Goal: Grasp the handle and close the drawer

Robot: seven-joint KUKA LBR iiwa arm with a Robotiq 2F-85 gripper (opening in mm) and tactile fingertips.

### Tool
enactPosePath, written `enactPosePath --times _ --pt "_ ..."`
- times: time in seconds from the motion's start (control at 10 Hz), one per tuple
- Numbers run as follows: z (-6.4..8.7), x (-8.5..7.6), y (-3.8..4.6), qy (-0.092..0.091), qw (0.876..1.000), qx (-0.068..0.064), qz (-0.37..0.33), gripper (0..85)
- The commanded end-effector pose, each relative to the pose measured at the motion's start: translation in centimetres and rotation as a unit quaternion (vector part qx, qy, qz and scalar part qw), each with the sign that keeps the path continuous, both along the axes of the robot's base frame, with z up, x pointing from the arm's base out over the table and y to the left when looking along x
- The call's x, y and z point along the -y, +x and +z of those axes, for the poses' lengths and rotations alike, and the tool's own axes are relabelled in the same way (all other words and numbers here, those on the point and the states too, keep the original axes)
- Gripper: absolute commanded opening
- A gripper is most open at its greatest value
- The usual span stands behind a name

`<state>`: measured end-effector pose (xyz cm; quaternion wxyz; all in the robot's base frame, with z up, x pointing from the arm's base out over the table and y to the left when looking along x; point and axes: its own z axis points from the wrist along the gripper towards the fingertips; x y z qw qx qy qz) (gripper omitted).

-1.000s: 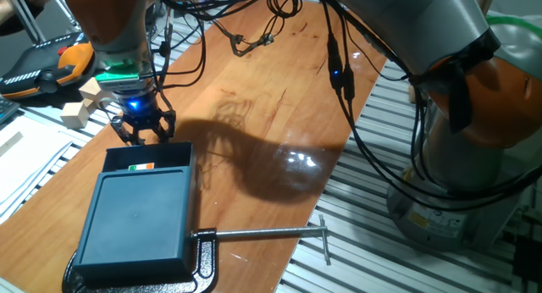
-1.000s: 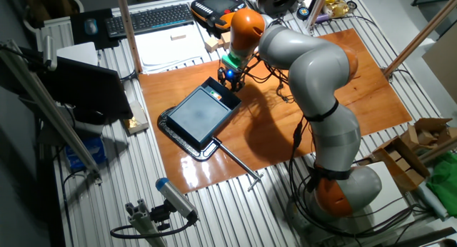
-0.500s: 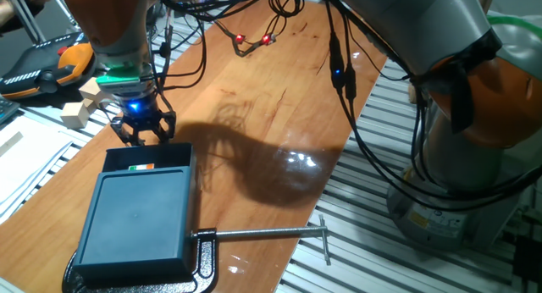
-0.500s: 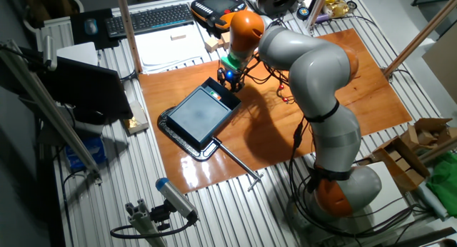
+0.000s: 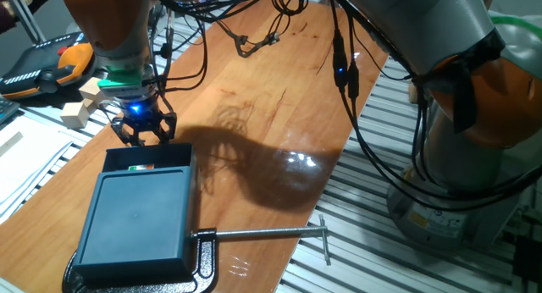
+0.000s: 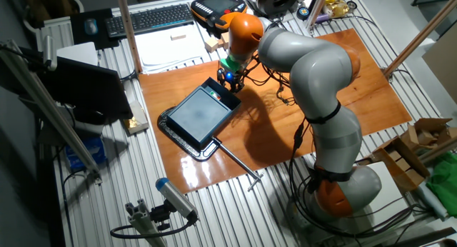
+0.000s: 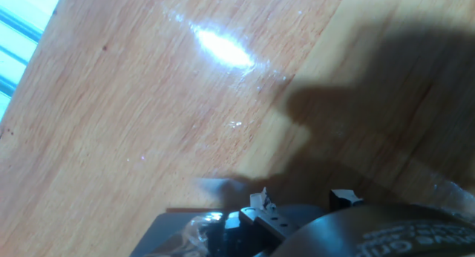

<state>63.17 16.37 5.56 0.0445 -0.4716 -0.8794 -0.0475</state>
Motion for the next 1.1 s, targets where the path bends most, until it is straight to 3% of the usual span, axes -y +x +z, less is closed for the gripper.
enactPosePath --times 0.0,0.2,0.4,1.0 --pt "0.00 0.00 0.00 0.001 1.000 0.002 0.003 2.0" --pt "0.00 0.00 0.00 -0.004 1.000 0.004 0.015 2.0" --pt "0.00 0.00 0.00 -0.010 1.000 -0.002 0.010 2.0" --pt "-0.04 -0.01 0.01 0.007 1.000 -0.017 -0.018 2.0"
